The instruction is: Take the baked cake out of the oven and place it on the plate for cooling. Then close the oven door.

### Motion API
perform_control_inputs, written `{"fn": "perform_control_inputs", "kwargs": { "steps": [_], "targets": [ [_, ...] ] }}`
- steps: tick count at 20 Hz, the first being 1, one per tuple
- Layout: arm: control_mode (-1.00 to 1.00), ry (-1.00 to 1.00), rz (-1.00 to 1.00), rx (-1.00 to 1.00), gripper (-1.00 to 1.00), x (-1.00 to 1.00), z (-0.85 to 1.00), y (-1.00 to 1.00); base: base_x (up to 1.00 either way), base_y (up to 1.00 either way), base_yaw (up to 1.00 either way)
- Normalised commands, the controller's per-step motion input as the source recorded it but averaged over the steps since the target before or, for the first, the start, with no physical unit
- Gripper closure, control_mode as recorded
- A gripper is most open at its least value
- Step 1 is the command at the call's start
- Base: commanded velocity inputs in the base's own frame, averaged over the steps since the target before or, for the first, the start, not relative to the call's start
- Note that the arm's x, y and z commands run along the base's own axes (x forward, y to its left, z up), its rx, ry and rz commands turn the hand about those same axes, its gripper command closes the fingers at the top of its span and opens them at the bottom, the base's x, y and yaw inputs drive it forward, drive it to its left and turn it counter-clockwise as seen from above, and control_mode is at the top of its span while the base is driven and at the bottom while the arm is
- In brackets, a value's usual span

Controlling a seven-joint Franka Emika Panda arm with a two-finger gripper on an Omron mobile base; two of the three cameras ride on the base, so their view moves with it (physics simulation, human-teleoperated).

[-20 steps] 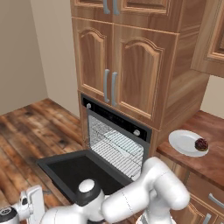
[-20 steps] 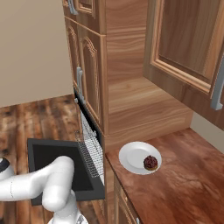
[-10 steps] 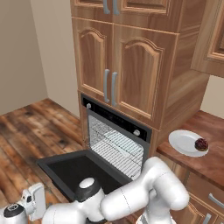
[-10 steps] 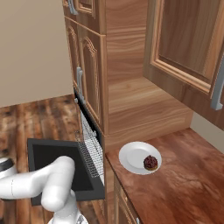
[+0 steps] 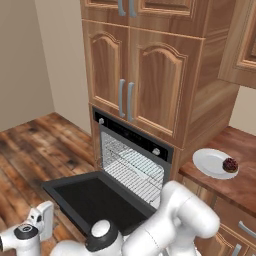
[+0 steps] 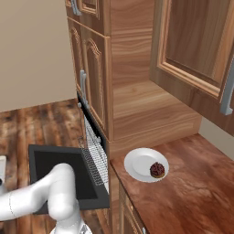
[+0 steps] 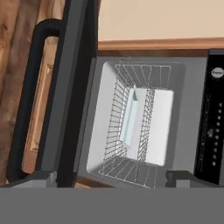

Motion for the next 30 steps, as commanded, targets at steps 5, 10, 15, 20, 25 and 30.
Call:
{"fn": "perform_control_inputs", "kwargs": {
  "steps": [5,10,15,20,25,30],
  "targets": [
    [-1.0,-0.1,0.03,-0.01,-1.0,0.23,-0.96,0.03,0.0,0.0,0.0],
    [-1.0,-0.07,0.0,-0.03,-1.0,0.08,-0.96,0.04,0.0,0.0,0.0],
    [-1.0,-0.06,0.0,-0.05,-1.0,-0.05,-0.81,0.26,0.0,0.0,0.0],
    [-1.0,-0.06,0.0,-0.05,-1.0,-0.18,-0.63,0.49,0.0,0.0,0.0],
    [-1.0,-0.08,0.0,-0.05,-1.0,-0.08,-0.56,0.52,0.0,0.0,0.0],
    [-1.0,-0.1,-0.05,-0.13,-1.0,-0.01,-0.63,0.46,0.0,0.0,0.0]
  ]
}}
